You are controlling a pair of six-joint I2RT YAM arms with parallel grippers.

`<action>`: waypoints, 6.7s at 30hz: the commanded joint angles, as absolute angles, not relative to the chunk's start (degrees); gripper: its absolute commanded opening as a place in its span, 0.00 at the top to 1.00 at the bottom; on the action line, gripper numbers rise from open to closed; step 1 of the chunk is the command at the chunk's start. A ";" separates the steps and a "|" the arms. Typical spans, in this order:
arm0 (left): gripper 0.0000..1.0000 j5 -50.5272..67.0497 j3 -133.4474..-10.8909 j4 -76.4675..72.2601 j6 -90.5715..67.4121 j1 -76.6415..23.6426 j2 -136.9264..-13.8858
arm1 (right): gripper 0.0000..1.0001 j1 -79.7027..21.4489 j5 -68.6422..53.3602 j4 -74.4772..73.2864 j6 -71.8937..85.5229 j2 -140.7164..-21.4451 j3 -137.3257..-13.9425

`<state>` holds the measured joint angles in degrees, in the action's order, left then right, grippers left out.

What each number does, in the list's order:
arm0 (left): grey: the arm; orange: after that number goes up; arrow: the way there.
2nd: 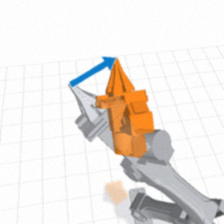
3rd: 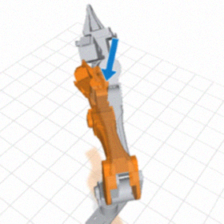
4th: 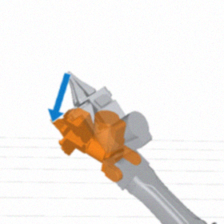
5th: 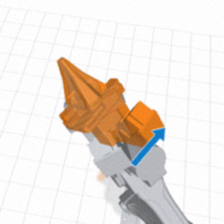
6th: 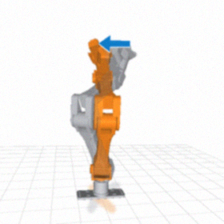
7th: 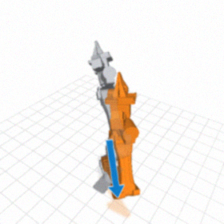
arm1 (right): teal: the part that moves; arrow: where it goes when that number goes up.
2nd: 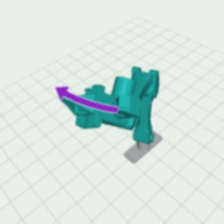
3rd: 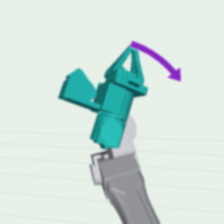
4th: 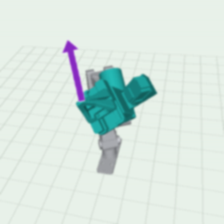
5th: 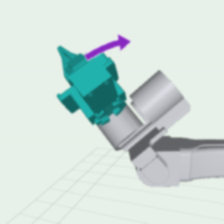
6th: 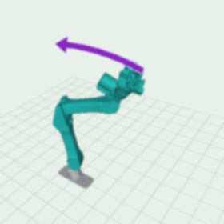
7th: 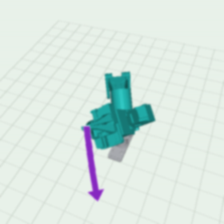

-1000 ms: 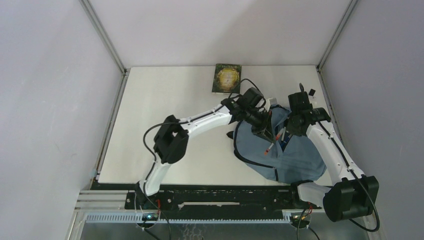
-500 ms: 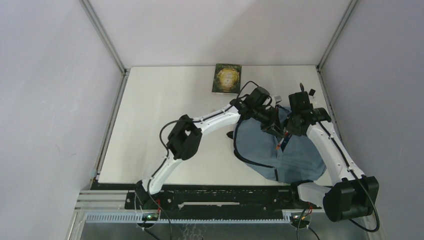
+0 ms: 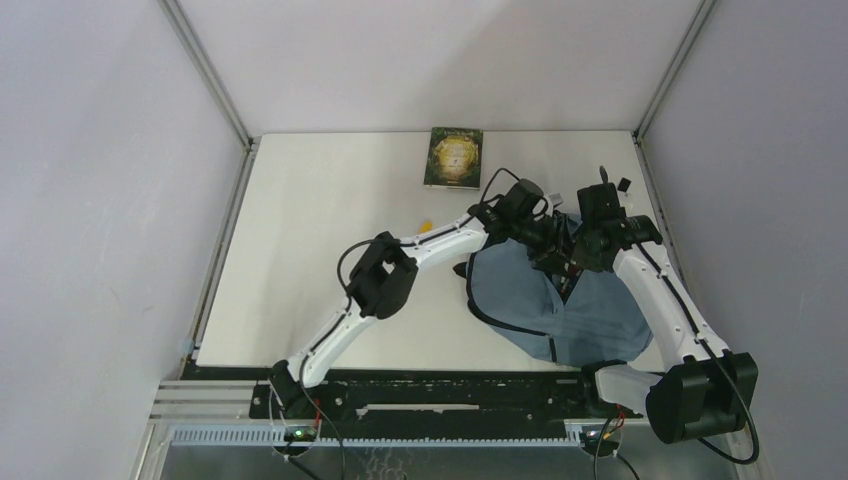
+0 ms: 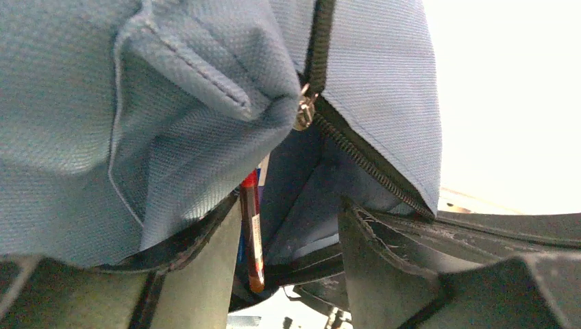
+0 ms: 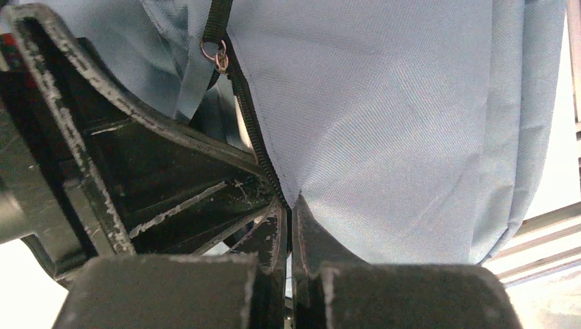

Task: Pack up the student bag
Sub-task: Place the stationery in the student bag, then pick up the stationery from the center of the board, then place the stationery in the student bag, then adjust the student bag at the center of the board.

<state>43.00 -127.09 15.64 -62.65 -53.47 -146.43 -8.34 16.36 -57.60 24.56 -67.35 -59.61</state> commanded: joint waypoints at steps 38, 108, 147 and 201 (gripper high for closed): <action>0.36 -1.96 -96.94 42.71 -5.87 -29.92 -116.06 | 1.00 -8.61 13.97 -53.96 24.93 -66.18 -59.94; 0.38 42.59 -124.57 16.61 -44.36 -54.24 -135.80 | 1.00 -8.00 14.26 -53.09 25.14 -63.39 -58.62; 0.54 30.58 -106.03 24.43 -34.38 -43.59 -118.70 | 0.90 5.63 1.75 -44.79 28.28 -59.23 -58.22; 0.48 33.33 -119.21 30.24 -33.05 -49.13 -128.94 | 0.61 10.90 -8.62 -26.23 38.58 -82.67 -60.64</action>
